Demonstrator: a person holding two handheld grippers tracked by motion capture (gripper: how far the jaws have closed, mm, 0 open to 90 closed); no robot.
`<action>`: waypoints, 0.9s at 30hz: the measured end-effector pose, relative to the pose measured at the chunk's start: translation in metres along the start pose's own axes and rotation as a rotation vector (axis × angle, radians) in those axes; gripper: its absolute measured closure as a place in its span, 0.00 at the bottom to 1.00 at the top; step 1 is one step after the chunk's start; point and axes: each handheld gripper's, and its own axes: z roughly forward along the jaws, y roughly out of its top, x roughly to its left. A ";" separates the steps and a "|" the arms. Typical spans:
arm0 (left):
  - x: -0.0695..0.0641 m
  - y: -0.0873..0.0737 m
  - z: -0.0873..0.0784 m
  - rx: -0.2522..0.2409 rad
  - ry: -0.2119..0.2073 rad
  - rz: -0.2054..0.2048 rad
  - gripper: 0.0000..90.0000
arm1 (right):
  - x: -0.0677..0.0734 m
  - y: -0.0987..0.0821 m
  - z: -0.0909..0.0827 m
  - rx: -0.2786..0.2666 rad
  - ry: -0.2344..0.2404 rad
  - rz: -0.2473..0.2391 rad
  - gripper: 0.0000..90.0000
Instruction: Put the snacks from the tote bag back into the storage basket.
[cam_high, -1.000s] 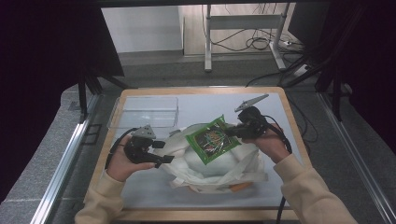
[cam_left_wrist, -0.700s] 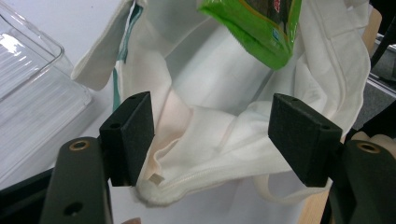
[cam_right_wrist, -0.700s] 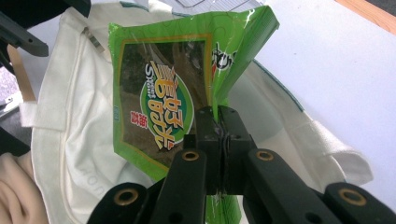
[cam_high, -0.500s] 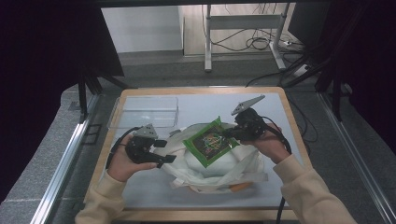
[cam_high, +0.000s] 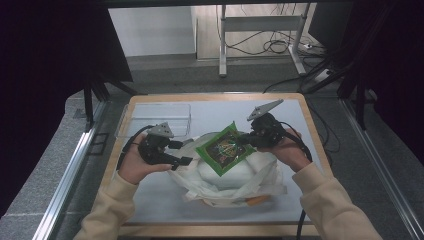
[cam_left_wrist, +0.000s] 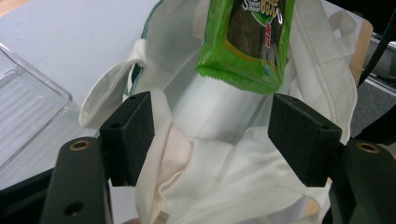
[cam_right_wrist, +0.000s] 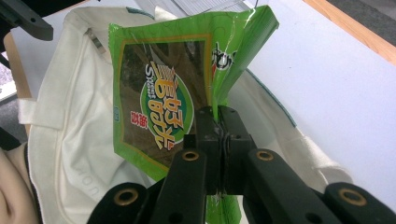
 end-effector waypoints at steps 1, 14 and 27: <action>0.001 0.002 0.001 0.003 0.002 0.003 0.35 | 0.000 0.000 0.000 -0.001 -0.001 -0.002 0.97; 0.005 0.021 0.006 0.047 -0.020 0.036 0.36 | 0.003 0.003 -0.001 -0.021 0.002 -0.050 0.97; 0.011 0.032 0.027 0.069 -0.070 0.014 0.42 | 0.012 0.015 0.008 -0.041 0.014 -0.148 0.97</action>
